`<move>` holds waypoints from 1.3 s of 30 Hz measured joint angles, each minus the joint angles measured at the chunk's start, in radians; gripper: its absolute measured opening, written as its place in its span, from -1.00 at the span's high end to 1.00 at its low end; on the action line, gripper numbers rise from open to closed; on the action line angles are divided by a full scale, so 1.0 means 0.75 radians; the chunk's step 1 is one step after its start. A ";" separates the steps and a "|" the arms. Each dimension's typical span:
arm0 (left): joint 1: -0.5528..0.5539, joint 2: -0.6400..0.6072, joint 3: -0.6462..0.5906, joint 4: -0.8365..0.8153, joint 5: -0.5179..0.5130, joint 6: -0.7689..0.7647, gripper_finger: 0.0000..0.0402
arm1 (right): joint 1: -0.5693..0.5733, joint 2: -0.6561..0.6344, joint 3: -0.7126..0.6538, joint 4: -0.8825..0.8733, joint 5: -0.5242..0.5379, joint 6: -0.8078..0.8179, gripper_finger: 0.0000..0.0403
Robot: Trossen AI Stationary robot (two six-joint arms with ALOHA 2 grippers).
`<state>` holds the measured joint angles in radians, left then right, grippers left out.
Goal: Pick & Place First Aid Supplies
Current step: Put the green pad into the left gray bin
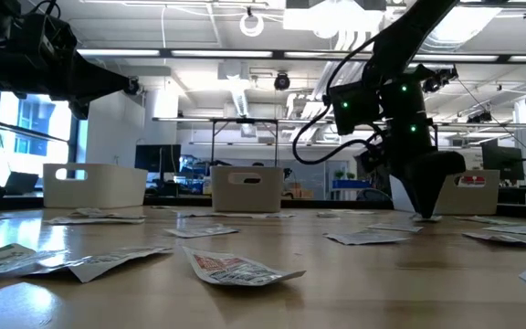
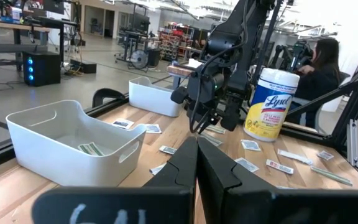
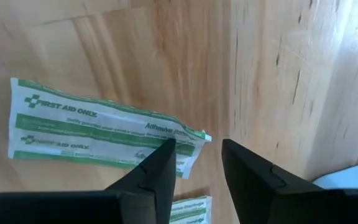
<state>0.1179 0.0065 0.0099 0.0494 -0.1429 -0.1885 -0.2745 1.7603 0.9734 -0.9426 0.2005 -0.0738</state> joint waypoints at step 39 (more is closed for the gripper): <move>0.000 0.000 0.000 0.000 0.000 0.000 1.00 | -0.053 -0.001 0.007 0.117 -0.139 -0.139 0.68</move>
<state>0.1178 0.0066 0.0100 0.0494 -0.1427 -0.1886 -0.3145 1.7599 0.9787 -0.8546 0.0962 -0.1783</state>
